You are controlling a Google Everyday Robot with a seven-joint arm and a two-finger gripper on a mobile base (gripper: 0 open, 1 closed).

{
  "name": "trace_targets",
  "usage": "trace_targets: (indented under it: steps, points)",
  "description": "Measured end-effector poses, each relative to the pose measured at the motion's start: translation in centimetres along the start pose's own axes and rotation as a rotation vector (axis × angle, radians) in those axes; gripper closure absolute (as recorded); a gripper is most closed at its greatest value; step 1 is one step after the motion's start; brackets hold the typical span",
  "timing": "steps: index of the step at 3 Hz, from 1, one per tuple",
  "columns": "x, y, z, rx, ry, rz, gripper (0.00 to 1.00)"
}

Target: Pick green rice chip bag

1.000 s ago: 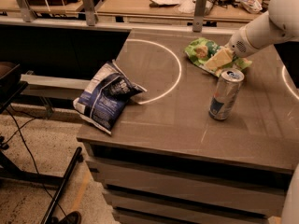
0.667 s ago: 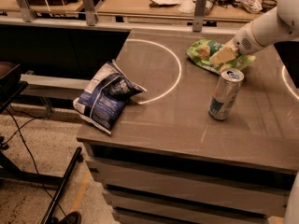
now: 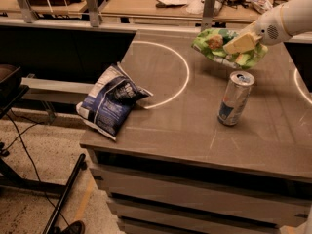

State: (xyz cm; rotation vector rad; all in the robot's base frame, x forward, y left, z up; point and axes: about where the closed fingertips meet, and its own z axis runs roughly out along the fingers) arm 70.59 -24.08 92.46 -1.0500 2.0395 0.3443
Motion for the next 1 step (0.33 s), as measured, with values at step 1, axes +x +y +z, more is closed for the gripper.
trace_targets:
  steps: [1]
  points:
    - [-1.17, 0.72, -1.11, -0.039, -0.049, -0.025, 1.00]
